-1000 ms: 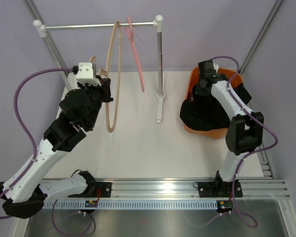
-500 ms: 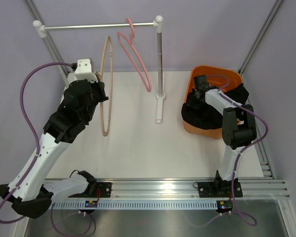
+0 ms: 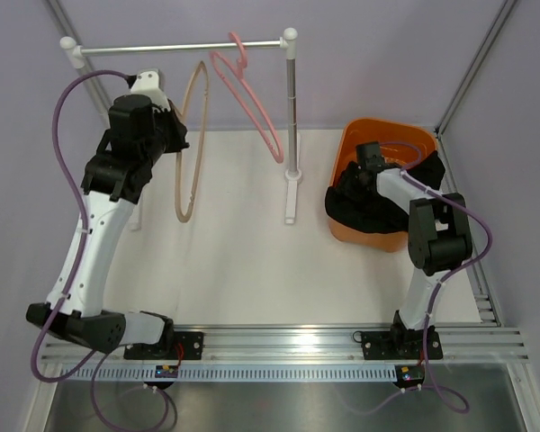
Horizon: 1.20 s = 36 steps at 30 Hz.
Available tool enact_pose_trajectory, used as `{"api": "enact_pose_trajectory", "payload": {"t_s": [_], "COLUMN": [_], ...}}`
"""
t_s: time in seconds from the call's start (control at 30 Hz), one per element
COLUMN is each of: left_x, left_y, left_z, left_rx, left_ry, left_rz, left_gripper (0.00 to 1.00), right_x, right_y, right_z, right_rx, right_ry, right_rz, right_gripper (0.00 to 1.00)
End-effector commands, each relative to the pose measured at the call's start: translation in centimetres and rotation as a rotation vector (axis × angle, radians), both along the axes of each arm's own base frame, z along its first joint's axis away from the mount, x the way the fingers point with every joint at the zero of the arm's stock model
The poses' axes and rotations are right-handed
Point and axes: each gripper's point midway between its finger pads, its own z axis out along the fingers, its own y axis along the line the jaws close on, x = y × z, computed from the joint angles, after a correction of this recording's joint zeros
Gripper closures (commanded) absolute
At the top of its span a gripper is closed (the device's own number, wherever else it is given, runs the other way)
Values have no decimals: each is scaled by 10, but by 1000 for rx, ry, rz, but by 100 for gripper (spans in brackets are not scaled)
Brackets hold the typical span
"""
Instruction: Remove the shorts from the hanger
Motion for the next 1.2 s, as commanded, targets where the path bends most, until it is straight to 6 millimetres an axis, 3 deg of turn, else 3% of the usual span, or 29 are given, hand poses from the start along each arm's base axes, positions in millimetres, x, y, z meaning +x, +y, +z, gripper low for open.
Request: {"api": "enact_pose_trajectory", "payload": {"t_s": [0.0,0.03,0.13,0.17,0.23,0.27,0.37,0.7,0.9,1.17], "left_x": [24,29,54,58,71,73,86,119,133,147], "left_y": [-18,-18,-22,-22,-27,-27,-26,-18,-24,-23], "left_z": [23,37,36,49,46,54,56,28,30,35], "left_rx": [-36,-44,-52,-52,-45,-40,-16,-5,0,-17], "left_ry": [-60,-88,-74,-105,-98,-120,-121,-73,-122,-151], "left_rz": [-132,-135,-154,-157,-174,-175,-165,-139,-170,-144], "left_gripper": [100,100,100,100,100,100,100,100,100,100], "right_x": [5,5,3,2,0,-1,-5,-20,-25,-30], "right_y": [7,2,-5,-6,-11,-13,-17,-15,-16,-17], "right_z": [38,49,70,76,91,96,114,169,181,178], "right_rx": [33,12,-21,-28,-50,-56,-65,-23,-33,-33], "right_ry": [-132,-157,-211,-228,-260,-273,-310,-436,-470,-475], "right_rz": [28,19,23,26,21,18,13,29,41,51], "right_gripper": [38,36,31,30,29,29,27,25,25,25]}}
